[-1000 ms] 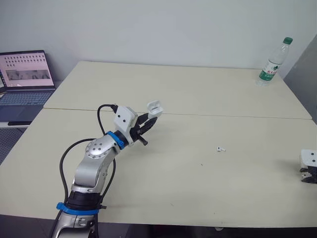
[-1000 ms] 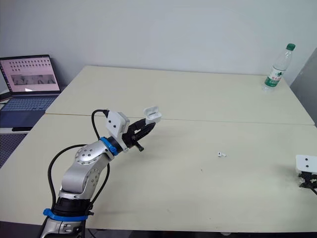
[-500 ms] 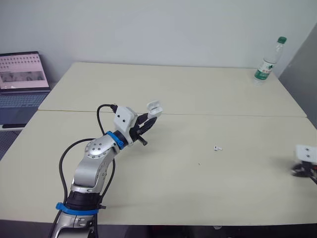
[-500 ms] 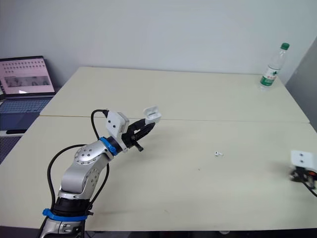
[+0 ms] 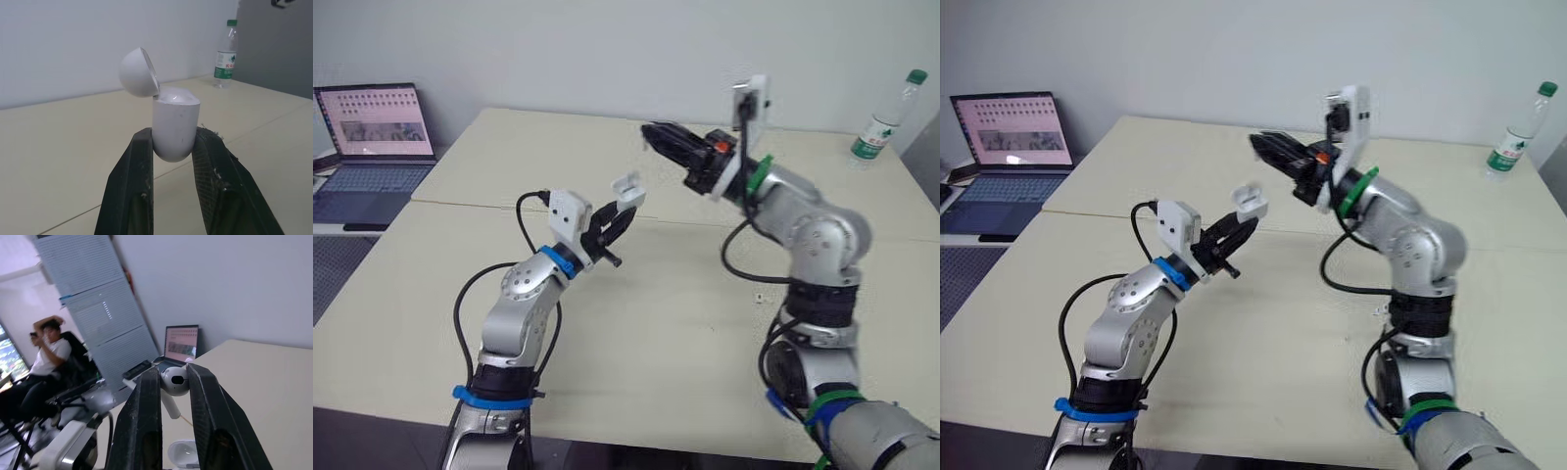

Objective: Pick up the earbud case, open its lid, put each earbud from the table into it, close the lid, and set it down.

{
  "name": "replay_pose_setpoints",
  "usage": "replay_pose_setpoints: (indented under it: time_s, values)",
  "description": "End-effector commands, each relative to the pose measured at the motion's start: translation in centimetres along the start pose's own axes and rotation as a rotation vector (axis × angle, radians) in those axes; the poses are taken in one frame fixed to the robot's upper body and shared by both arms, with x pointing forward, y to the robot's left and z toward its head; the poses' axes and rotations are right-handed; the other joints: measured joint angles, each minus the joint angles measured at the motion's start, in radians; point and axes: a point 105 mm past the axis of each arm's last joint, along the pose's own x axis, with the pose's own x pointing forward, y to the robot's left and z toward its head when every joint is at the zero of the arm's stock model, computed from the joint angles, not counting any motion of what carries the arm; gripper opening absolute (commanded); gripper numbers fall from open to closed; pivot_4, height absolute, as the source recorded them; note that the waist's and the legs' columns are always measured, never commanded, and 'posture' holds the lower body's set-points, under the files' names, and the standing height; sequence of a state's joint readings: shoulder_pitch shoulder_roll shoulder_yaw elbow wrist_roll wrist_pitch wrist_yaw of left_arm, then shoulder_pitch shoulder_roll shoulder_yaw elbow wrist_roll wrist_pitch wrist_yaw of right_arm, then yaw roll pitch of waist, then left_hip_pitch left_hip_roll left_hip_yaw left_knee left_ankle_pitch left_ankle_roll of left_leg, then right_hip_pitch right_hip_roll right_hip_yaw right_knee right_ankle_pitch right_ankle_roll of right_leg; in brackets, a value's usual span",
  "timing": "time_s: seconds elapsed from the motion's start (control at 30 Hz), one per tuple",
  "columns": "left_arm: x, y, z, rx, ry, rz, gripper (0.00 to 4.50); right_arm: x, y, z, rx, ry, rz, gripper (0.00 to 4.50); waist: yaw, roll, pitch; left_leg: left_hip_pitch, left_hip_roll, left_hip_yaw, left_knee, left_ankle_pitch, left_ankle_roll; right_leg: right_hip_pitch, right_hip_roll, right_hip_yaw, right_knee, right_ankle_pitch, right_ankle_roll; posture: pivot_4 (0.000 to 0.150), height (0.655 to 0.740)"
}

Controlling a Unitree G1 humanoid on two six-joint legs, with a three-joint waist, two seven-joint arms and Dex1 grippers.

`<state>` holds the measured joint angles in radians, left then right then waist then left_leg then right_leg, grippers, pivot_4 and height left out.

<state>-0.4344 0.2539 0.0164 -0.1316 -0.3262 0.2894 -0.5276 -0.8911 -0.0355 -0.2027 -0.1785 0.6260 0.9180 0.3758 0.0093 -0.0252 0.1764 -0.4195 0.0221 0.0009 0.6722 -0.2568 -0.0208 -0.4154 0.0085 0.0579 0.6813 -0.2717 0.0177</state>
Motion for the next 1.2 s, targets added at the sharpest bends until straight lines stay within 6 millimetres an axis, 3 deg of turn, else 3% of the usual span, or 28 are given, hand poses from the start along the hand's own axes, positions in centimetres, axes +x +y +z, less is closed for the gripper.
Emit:
replay_pose_setpoints:
  time_s: [0.03,0.4,1.2]
  values:
    - [0.9,0.0,2.3,0.042,-0.094,0.023,0.75,-0.3,0.4,0.6,-0.071,-0.088,-0.064,0.40,-0.001,0.000,0.000,-0.001,-0.001,0.001,0.003,-0.001,0.002,0.000,-0.001,0.000,0.000,0.000,0.001,0.150,0.7400]
    - [1.9,0.5,3.3,0.087,-0.132,0.021,0.75,0.1,0.8,-1.6,-0.149,-0.073,-0.089,0.40,-0.026,0.000,0.000,0.004,0.006,0.002,0.005,-0.001,0.004,0.003,0.008,0.002,0.001,0.002,0.001,0.150,0.7400]
    - [1.9,0.0,3.8,0.089,-0.155,-0.001,0.75,1.1,1.3,-3.2,-0.116,-0.031,-0.067,0.40,-0.037,0.000,0.000,0.004,0.005,0.003,0.005,-0.001,0.004,0.002,0.008,0.003,0.001,0.002,0.000,0.150,0.7400]
